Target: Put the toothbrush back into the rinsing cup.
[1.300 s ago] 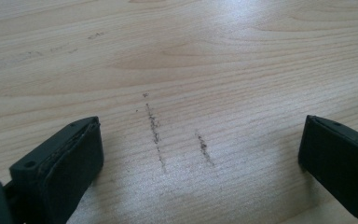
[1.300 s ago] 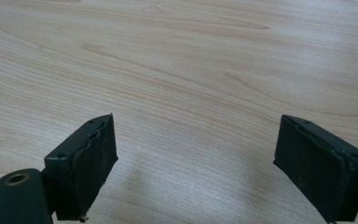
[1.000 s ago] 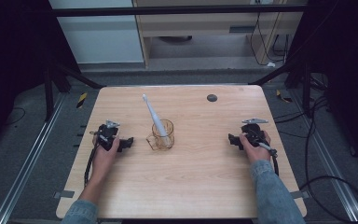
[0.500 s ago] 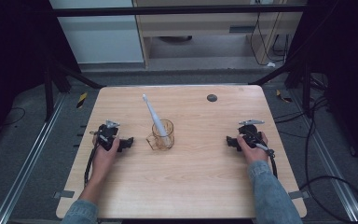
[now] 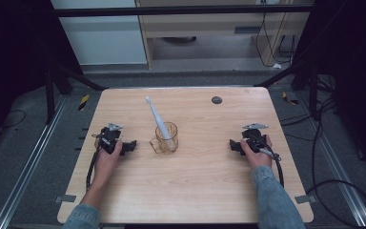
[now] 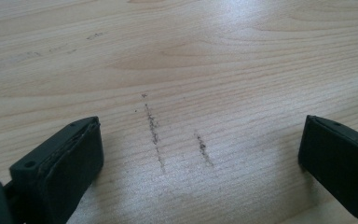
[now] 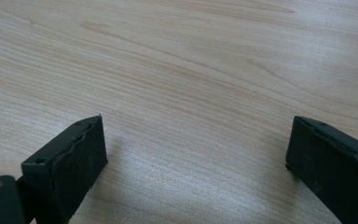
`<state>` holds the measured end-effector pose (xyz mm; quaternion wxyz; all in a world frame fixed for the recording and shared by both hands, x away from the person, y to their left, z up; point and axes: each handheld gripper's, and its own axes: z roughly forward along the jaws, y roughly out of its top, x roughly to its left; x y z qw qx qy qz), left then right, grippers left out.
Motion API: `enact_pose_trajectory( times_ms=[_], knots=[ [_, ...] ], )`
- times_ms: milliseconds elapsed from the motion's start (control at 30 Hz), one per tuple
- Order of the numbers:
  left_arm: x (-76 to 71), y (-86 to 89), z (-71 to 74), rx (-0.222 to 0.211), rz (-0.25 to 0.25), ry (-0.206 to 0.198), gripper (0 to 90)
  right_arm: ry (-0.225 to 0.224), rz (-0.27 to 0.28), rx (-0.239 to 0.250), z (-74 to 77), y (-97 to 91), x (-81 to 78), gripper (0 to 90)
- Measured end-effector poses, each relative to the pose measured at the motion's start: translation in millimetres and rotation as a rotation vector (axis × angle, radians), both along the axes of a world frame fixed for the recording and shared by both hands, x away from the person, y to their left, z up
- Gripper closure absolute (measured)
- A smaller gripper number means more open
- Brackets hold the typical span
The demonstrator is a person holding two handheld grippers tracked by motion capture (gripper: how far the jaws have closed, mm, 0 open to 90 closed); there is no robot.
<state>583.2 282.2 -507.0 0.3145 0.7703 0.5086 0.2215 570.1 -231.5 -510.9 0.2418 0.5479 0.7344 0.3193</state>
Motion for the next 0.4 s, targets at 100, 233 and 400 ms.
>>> enact_pose_trajectory(
  times_ms=[100,233,400],
  knots=[
    [0.0,0.0,0.0,0.000,0.000,0.000,0.0,0.003,-0.006,0.002,-0.2,0.3,-0.1,3.5],
    [-0.1,-0.2,-0.1,-0.001,0.000,-0.001,0.0,0.017,-0.060,0.000,-0.5,2.4,0.7,0.3],
    [-0.1,-0.2,0.0,0.000,0.001,0.000,0.0,0.017,-0.103,0.002,-0.5,5.2,-1.4,0.2]
  ],
)
